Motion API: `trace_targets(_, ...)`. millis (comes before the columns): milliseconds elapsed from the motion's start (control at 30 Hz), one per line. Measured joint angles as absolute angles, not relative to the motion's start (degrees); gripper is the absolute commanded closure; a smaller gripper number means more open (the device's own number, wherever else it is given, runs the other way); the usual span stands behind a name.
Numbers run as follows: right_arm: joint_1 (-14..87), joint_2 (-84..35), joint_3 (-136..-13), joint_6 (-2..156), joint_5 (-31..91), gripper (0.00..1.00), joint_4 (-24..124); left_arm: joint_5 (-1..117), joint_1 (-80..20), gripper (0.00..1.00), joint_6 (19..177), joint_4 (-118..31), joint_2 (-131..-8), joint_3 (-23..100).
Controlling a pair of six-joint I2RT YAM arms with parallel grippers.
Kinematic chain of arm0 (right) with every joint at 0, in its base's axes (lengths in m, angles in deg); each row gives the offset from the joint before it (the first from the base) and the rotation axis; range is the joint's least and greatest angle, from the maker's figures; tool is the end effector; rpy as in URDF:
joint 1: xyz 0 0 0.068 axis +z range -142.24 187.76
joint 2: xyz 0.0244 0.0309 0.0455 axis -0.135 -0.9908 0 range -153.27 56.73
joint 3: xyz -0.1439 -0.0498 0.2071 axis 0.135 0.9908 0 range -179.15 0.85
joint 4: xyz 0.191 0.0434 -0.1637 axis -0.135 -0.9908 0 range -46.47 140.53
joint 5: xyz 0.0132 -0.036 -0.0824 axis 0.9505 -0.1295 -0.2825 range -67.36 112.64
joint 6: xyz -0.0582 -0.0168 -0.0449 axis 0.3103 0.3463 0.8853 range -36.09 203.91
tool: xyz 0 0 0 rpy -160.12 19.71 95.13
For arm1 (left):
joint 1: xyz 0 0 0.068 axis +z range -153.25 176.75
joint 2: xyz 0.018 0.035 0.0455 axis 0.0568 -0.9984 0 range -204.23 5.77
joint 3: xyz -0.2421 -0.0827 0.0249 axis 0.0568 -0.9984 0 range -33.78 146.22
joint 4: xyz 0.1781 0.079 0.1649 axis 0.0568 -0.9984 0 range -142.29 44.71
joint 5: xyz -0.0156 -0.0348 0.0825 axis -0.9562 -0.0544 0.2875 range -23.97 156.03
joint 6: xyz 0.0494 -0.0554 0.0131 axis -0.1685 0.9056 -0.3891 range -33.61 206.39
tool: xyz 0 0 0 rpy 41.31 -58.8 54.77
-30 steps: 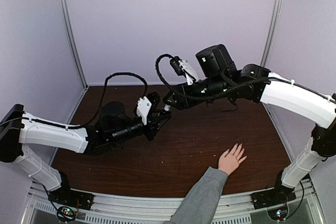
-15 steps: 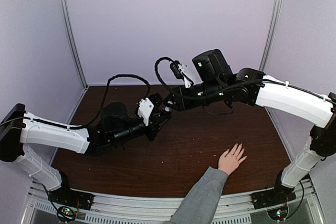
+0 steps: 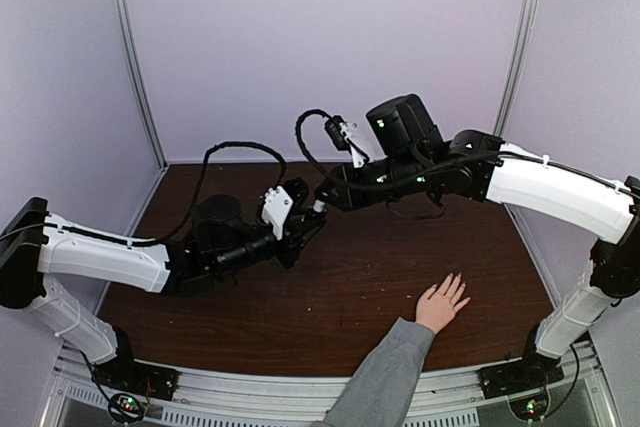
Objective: Paint the nails
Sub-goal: Unscrew the nail polish bottle cap from the nail polish bottle.
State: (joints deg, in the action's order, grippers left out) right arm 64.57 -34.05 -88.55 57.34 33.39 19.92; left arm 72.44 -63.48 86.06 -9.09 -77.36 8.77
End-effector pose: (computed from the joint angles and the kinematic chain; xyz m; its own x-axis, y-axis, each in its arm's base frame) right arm 0.1975 0.3236 0.3431 -0.6658 -0.2152 -0.7144 -0.6831 0.5610 0.4676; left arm 0.1786 -0.2978 0.2394 -0.0333 0.0699 -0.9970 0.8075 0.5897 0.0144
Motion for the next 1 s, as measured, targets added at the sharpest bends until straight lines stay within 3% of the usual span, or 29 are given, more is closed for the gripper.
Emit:
trace_targets(100,64.53,-34.03,-88.53,59.13,34.04,1.00,20.03,71.55,-63.46,1.00,86.38,-9.90,-76.75,8.77)
trace_targets(467,64.40,-32.00,-88.51,68.23,40.12,1.00,19.85,62.98,-62.78,1.00,89.84,-11.78,-73.77,8.77)
trace_targets(1000,65.45,-25.44,-87.81,89.65,66.26,1.00,17.80,27.55,-62.21,1.00,97.09,-7.25,-71.24,10.56)
